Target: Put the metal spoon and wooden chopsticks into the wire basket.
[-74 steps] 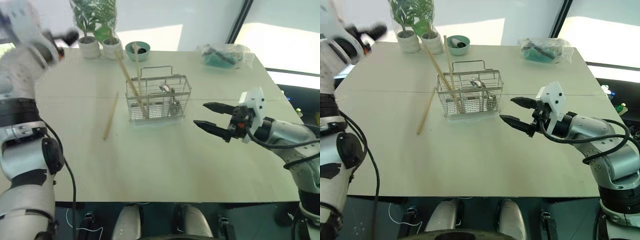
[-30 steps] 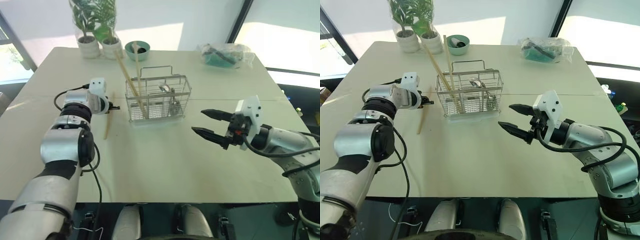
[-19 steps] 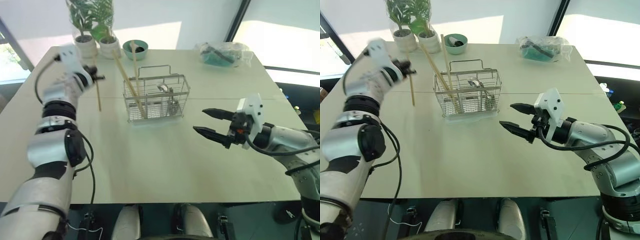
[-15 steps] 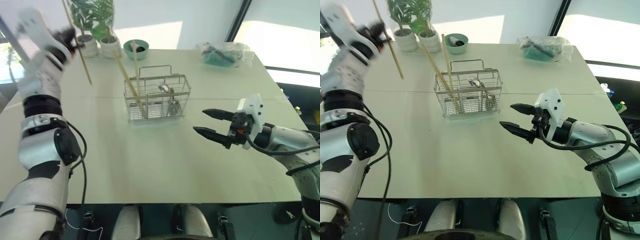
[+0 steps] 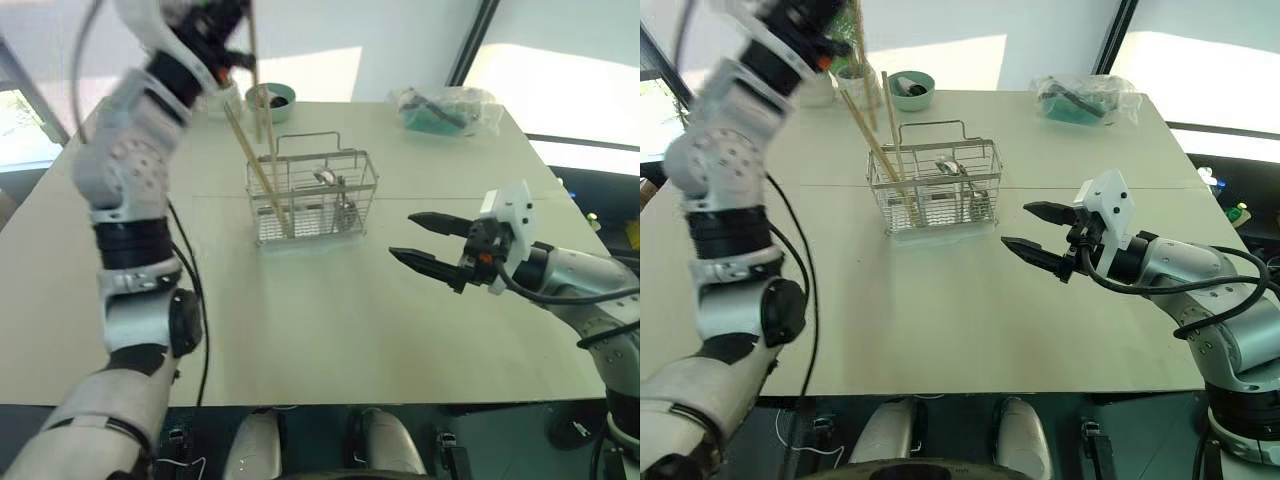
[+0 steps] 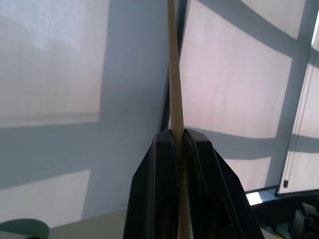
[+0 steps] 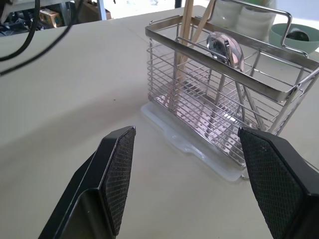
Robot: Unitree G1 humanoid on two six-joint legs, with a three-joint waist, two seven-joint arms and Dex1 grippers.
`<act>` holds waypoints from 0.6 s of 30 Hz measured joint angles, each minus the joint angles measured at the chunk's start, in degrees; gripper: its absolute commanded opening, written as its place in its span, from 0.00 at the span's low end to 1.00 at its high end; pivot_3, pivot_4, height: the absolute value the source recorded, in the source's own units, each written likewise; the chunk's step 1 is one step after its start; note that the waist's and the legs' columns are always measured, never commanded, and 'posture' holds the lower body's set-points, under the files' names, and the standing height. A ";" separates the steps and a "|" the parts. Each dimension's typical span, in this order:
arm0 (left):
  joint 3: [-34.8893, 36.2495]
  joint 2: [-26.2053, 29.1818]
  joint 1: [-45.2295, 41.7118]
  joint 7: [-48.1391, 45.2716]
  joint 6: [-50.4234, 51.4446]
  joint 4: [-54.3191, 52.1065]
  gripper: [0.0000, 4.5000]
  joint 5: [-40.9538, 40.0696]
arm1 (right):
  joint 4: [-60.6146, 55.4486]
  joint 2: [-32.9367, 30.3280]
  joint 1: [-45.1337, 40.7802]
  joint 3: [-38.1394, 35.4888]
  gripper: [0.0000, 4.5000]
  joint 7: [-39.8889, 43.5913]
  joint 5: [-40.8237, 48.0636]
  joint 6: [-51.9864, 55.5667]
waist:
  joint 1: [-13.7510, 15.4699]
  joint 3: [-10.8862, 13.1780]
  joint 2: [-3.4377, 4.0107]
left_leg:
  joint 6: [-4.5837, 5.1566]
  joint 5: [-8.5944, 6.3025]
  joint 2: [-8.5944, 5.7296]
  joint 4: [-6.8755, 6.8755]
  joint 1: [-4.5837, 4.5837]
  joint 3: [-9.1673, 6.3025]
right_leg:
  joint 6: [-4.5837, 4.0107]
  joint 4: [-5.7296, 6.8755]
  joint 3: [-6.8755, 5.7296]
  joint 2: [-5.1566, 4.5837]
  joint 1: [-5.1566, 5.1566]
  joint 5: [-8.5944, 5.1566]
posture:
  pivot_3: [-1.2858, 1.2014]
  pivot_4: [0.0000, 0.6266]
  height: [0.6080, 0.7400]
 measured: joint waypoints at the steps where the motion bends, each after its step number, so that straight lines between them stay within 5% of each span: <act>1: -1.02 -0.87 0.79 -0.08 -0.70 0.05 0.01 0.67 | -0.01 0.00 -0.02 -0.01 0.76 -0.17 0.04 0.02 | 0.04 0.00 0.00 | 0.00 0.00 0.00 0.00 -0.03 0.00 | 0.00 0.00 0.00 0.00 -0.02 0.00 | 0.52 0.24 0.83; 15: -5.23 -3.73 6.98 -0.33 -8.60 2.73 0.01 7.61 | -2.18 -0.30 1.82 -2.95 0.76 -2.09 1.63 1.22 | 0.34 0.00 0.00 | 0.01 -0.01 -0.01 0.03 -0.20 -0.05 | -0.11 -0.12 0.00 0.00 -0.08 -0.05 | 0.52 0.24 0.83; 18: -5.74 -4.92 8.47 -0.42 -9.50 2.79 0.26 8.27 | -2.24 -0.33 1.79 -2.95 0.76 -2.27 1.64 1.32 | 0.31 -0.02 0.02 | 0.02 -0.01 -0.01 0.02 -0.20 -0.05 | -0.10 -0.11 0.00 0.00 -0.08 -0.05 | 0.52 0.24 0.83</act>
